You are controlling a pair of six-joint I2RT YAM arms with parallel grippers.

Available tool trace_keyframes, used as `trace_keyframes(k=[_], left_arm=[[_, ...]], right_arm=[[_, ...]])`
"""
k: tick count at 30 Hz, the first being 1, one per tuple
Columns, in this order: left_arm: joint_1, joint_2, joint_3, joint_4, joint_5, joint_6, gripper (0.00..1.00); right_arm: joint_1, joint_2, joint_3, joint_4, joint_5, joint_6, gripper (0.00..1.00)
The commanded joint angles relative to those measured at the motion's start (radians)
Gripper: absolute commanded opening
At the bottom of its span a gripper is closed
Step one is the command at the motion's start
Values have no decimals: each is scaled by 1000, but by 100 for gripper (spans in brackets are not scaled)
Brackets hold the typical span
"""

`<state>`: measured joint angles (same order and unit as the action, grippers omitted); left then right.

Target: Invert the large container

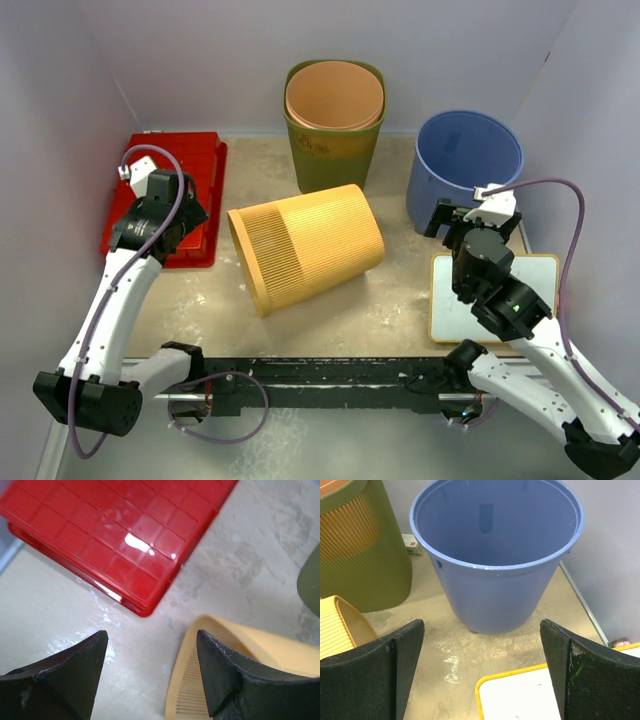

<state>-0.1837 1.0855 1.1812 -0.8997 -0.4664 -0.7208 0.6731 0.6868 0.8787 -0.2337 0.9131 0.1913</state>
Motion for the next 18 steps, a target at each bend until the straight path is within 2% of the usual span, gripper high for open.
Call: trace_keyframes(k=[1,3,7,10,12,18], left_arm=[[1,-57,97,-13,-163,-4,69],[1,-72,118,5,-105,-29,60],[1,-130,111,100,105,-33,58],[1,-238,26,254,286,-28,67],[1,-282,-7,312,340,-30,74],[1,-211,-19,228,515,11,78]], right_arm=[[0,-4,0,39,-3,6,100],[-1,-2,0,38,-6,8,100],[0,5,-5,34,-19,23,100],[0,18,-8,34,-39,37,100],[0,35,-6,34,-57,47,100],[-1,93,16,22,-146,69,100]])
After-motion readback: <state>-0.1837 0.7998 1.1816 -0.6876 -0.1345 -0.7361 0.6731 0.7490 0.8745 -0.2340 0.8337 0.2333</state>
